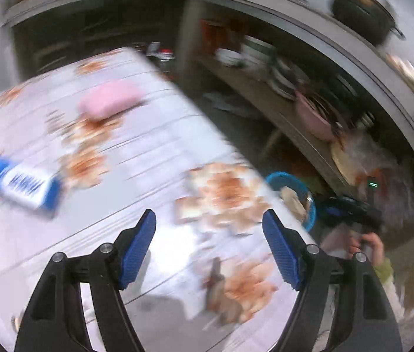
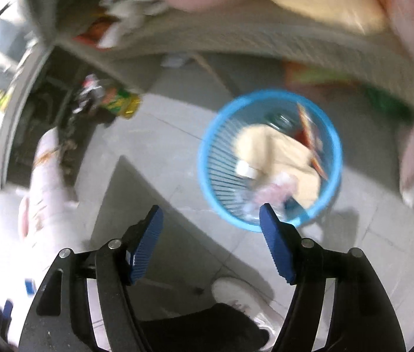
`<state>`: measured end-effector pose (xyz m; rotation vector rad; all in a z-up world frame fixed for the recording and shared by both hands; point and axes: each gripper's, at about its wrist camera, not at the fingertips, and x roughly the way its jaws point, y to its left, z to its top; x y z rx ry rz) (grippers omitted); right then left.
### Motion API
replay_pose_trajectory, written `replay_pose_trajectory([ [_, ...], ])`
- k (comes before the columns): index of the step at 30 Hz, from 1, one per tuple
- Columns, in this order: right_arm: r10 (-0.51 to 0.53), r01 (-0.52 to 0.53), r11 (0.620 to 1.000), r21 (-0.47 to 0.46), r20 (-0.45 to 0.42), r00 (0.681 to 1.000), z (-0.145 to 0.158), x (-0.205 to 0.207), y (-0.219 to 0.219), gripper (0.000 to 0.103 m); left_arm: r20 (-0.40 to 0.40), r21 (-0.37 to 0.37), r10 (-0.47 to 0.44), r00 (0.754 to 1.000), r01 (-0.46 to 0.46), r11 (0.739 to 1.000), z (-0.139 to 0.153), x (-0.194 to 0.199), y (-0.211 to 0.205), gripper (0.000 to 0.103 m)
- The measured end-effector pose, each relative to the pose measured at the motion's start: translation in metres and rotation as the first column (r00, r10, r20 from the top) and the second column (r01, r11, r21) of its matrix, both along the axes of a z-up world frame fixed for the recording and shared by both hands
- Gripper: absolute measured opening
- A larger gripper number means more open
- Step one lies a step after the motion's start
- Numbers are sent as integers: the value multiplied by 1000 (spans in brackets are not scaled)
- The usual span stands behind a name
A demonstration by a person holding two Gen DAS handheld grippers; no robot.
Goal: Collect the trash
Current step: 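Move both tools back to the table toward the toothpaste box and sponge, then grasp the blue toothpaste box with the left tool while the right tool grasps the pink sponge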
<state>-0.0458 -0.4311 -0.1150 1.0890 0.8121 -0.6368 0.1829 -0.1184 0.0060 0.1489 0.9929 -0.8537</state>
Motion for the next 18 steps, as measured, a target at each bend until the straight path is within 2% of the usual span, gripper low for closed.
replay_pose_trajectory([
  [4, 151, -141, 979, -145, 61, 987, 64, 43, 21, 74, -5, -19, 153, 988, -153, 988, 1, 24, 50, 75],
  [7, 292, -256, 933, -252, 119, 949, 108, 83, 47, 82, -10, -40, 243, 970, -244, 969, 3, 41, 81, 77],
  [11, 498, -427, 841, -332, 170, 850, 143, 146, 91, 86, -26, -67, 348, 937, -349, 935, 6, 68, 113, 78],
  [16, 651, -572, 740, -353, 165, 741, 157, 225, 134, 89, -65, -104, 468, 882, -472, 875, 6, 102, 142, 81],
  [18, 691, -614, 709, -346, 171, 702, 161, 255, 145, 91, -77, -115, 485, 871, -491, 863, 3, 114, 150, 83],
])
